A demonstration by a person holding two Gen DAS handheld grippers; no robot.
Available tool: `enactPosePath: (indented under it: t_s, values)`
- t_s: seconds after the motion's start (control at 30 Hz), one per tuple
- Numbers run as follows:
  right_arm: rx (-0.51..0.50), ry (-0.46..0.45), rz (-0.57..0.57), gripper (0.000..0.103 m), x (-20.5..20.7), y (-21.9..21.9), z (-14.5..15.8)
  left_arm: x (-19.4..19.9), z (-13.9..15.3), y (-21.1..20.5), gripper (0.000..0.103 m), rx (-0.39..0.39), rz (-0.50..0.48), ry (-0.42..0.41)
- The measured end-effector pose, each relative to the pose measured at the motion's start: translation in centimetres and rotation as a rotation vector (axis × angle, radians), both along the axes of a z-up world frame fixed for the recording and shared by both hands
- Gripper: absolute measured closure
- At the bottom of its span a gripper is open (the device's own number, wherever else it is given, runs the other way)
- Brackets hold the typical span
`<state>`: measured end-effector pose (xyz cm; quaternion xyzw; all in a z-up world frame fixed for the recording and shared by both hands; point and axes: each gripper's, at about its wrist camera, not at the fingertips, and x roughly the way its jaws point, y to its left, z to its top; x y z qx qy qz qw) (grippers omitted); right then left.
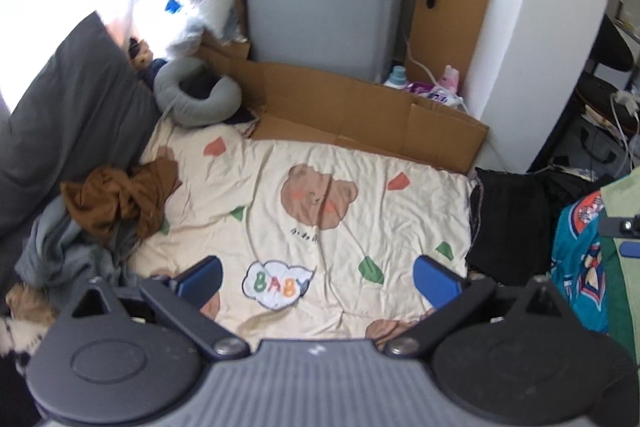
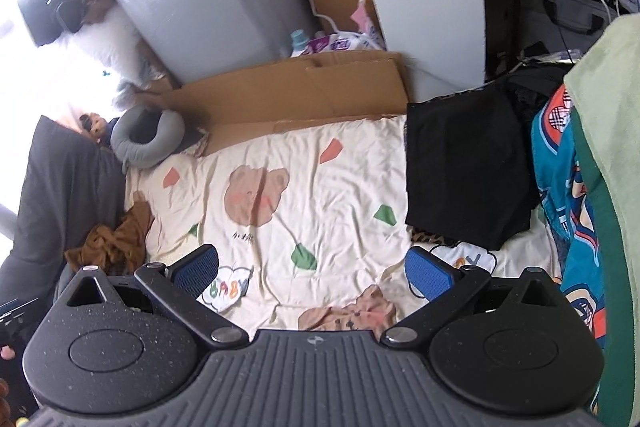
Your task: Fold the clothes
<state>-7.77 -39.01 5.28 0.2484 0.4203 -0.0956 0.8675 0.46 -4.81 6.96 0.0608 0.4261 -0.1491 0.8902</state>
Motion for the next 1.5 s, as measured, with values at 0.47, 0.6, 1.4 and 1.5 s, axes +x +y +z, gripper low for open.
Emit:
enactPosePath:
  t_s: [0.47,0.6,1.4,1.5]
  values:
    - [-0.028,0.004,0.110,0.001,-0.5,5.7,-1.1,-1.8,-3.5,3.0,0.000,-0.014,0.156,0.044]
    - [-0.045,0.005,0.151,0.001,-0.3,7.3,-1.5,-2.0,-4.4,3.4,0.000,-0.008,0.182,0.056]
    - [-0.113,0.113,0.254,0.001,0.9,9.6,-4.4,-0.6,-9.0,1.9,0.000,0.025,0.161,0.082]
    - [-0.130,0.126,0.270,0.001,1.2,9.9,-4.5,-0.4,-9.3,2.0,0.000,0.038,0.176,0.093]
